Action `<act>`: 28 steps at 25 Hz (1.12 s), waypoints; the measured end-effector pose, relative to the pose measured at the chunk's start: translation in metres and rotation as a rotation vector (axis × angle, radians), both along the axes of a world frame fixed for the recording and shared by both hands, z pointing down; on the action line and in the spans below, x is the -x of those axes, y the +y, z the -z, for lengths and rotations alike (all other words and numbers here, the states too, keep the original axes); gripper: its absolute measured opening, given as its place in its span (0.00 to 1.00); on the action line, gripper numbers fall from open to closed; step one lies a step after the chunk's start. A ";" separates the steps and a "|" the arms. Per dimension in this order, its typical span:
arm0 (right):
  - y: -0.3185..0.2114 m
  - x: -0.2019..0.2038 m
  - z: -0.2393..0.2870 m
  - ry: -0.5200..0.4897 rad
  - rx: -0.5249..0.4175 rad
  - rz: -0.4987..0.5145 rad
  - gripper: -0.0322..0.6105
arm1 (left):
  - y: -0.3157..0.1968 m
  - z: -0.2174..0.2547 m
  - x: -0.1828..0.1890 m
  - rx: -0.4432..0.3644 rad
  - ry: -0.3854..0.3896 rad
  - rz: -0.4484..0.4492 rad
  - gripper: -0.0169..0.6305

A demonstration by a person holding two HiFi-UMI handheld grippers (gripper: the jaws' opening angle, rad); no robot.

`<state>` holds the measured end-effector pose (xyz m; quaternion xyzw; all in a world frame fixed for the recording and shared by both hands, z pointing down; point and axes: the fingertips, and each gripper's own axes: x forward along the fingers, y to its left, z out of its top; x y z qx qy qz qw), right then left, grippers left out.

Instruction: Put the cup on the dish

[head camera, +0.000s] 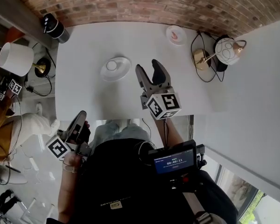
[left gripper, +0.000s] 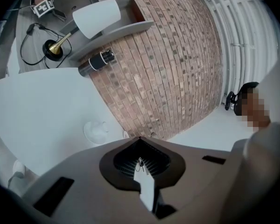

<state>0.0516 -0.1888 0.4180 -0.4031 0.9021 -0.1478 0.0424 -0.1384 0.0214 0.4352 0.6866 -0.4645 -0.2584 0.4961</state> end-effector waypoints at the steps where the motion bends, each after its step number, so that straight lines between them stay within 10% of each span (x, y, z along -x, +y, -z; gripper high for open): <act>1: 0.001 -0.004 0.003 -0.005 -0.005 -0.006 0.47 | -0.006 0.000 -0.003 -0.004 0.000 -0.017 0.03; 28: 0.025 -0.033 0.098 -0.103 -0.136 0.060 0.47 | -0.134 0.065 -0.051 -0.184 -0.012 -0.192 0.03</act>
